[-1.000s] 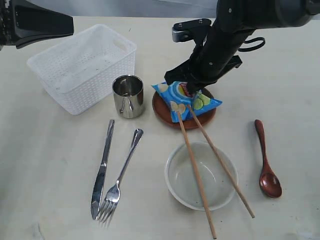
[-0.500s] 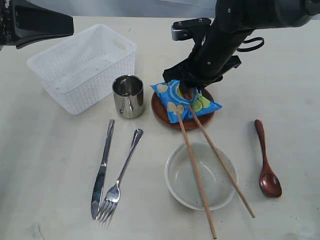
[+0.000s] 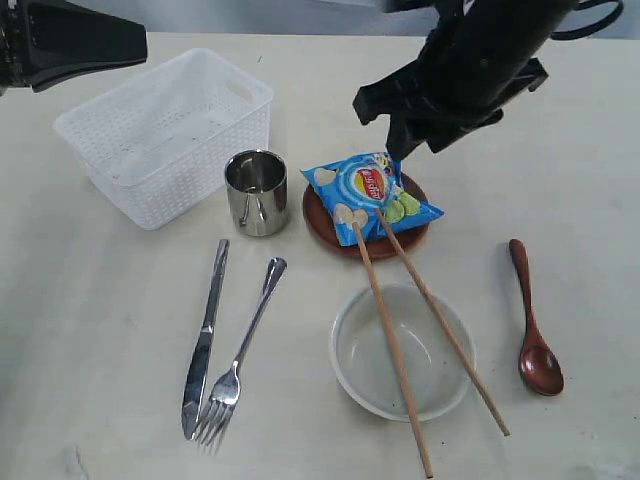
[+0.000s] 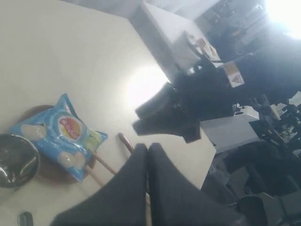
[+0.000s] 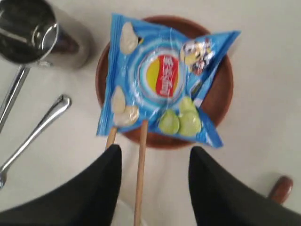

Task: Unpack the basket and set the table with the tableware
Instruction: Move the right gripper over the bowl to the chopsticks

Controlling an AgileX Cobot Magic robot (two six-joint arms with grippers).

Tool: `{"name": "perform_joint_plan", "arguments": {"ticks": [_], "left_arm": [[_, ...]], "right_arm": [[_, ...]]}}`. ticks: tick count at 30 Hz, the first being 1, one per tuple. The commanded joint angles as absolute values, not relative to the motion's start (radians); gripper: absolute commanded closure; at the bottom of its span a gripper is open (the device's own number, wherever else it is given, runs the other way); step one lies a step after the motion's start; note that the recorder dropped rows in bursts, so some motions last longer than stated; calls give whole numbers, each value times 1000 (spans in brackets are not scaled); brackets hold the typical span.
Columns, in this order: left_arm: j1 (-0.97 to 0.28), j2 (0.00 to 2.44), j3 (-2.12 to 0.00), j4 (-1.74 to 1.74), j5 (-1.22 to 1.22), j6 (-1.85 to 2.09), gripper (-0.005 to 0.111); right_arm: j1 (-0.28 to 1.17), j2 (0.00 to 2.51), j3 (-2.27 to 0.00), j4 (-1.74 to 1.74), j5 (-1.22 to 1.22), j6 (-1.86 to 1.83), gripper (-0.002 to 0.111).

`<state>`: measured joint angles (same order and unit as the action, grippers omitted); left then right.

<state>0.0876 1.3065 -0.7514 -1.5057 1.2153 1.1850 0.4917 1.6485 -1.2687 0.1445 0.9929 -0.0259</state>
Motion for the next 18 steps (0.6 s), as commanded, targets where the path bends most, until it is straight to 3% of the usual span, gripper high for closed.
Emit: {"name": "perform_joint_plan", "arguments": {"ticks": [1, 7, 18], "left_arm": [[90, 1298, -748, -1548, 1221, 1207, 107], [90, 1298, -748, -1556, 1221, 1217, 107], [90, 1298, -748, -1556, 1221, 1217, 107]], "right_arm": [[570, 1482, -1092, 145, 1052, 6, 55], [820, 1338, -785, 106, 823, 185, 52], [831, 1348, -760, -20, 783, 291, 52]]}}
